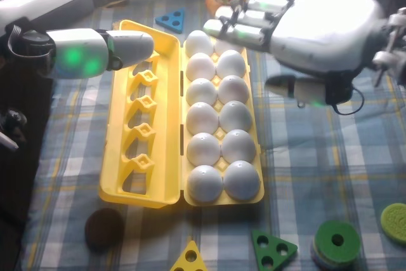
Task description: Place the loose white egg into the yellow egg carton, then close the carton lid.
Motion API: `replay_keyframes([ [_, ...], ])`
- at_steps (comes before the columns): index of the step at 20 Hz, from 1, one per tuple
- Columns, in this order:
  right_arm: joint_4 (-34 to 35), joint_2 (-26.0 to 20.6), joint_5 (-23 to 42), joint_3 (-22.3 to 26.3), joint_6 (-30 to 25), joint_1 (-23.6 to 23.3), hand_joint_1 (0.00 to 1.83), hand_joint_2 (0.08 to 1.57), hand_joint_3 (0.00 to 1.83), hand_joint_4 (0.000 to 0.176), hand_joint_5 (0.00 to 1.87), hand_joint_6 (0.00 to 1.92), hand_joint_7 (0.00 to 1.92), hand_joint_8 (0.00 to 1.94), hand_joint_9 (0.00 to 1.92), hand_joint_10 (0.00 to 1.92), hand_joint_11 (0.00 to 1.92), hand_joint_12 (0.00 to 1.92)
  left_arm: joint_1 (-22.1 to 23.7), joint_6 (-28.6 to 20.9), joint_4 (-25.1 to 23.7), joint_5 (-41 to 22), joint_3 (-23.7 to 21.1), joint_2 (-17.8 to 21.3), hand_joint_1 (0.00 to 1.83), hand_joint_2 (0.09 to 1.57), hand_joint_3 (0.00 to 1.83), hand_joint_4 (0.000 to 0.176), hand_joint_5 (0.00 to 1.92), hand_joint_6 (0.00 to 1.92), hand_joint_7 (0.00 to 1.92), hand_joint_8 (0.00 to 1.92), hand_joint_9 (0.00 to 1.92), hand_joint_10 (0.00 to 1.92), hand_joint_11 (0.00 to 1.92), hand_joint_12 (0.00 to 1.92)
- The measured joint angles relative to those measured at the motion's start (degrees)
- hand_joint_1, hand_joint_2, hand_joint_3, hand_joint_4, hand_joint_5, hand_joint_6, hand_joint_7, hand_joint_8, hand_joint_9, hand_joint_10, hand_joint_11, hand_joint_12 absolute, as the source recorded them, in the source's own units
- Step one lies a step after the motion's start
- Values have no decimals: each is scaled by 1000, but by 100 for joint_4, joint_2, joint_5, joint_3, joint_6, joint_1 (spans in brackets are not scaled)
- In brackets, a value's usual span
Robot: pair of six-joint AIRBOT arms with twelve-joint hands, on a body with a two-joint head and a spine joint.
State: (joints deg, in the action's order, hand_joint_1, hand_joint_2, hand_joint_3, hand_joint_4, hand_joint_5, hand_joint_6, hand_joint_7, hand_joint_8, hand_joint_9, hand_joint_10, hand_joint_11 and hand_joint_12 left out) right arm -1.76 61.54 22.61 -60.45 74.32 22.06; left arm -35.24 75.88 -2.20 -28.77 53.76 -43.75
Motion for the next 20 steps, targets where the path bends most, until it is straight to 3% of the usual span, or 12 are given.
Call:
replay_keyframes([
  [1, 4, -175, 151, 120, -83, -2, 350, 1482, 81, 0, 0, 0, 0, 0, 0, 331, 0, 1921, 0, 0, -46, -66, -66, 50, 418, 1328, 1, 38, 125, 0, 96, 1, 73, 13, 0, 362],
  [2, 0, -343, 238, 229, -83, -2, 468, 1469, 48, 0, 0, 0, 0, 0, 0, 65, 0, 1921, -13, -2, -48, -168, -111, 83, 383, 1334, 1, 43, 119, 1, 89, 1, 63, 6, 0, 295],
  [4, -20, -581, 293, 363, -85, 0, 641, 1323, 0, 0, 0, 0, 0, 0, 0, 2, 0, 1919, -103, 2, -13, -348, -181, 199, 390, 1325, 0, 63, 102, 3, 75, 1, 47, 5, 0, 142],
  [5, -26, -732, 304, 437, -85, 9, 565, 1227, 0, 82, 0, 0, 0, 0, 38, 20, 0, 1921, -179, 4, 120, -474, -197, 256, 404, 1317, 0, 43, 117, 5, 94, 2, 68, 12, 0, 232],
  [6, -17, -894, 374, 505, -85, 50, 557, 1216, 0, 62, 6, 3, 0, 0, 7, 3, 0, 1921, -245, 15, 275, -590, -216, 302, 422, 1311, 0, 38, 127, 4, 97, 1, 71, 10, 0, 284],
  [7, -15, -1016, 417, 551, -85, 114, 499, 1161, 0, 66, 0, 0, 0, 0, 1, 0, 0, 1921, -339, 17, 396, -741, -232, 339, 442, 1303, 0, 33, 112, 4, 116, 3, 113, 23, 0, 453],
  [8, -13, -1097, 455, 590, -83, 181, 477, 1123, 0, 41, 0, 0, 0, 0, 0, 0, 0, 1813, -404, 15, 516, -870, -249, 356, 481, 1293, 0, 35, 110, 3, 128, 3, 125, 22, 0, 546],
  [9, 4, -1244, 529, 688, -83, 339, 502, 1144, 0, 46, 0, 0, 0, 0, 0, 0, 0, 1412, -577, 17, 769, -1121, -278, 369, 467, 1300, 0, 29, 77, 6, 125, 2, 125, 17, 0, 688],
  [10, -2, -1294, 542, 734, -83, 400, 674, 1216, 0, 6, 0, 0, 0, 0, 99, 50, 0, 1149, -654, 20, 872, -1207, -289, 374, 423, 1318, 3, 12, 56, 4, 149, 6, 171, 31, 0, 957],
  [12, -48, -1429, 614, 846, -74, 501, 778, 1230, 3, 0, 0, 0, 0, 0, 28, 34, 0, 958, -975, 15, 1316, -1556, -321, 374, 374, 1333, 2, 20, 30, 1, 135, 3, 221, 41, 0, 1177],
  [15, -24, -1556, 754, 905, 4, 540, 692, 1261, 0, 0, 8, 3, 0, 0, 38, 209, 0, 1067, -1576, -420, 1781, -2092, -310, 380, 494, 1318, 0, 0, 43, 4, 194, 14, 280, 68, 0, 1568],
  [20, -15, -1633, 708, 953, 7, 610, 775, 1273, 1, 0, 17, 9, 46, 12, 0, 433, 0, 1434, -2280, -1510, 2015, -2483, -96, 380, 454, 1320, 0, 0, 43, 0, 354, 14, 433, 334, 137, 1565],
])
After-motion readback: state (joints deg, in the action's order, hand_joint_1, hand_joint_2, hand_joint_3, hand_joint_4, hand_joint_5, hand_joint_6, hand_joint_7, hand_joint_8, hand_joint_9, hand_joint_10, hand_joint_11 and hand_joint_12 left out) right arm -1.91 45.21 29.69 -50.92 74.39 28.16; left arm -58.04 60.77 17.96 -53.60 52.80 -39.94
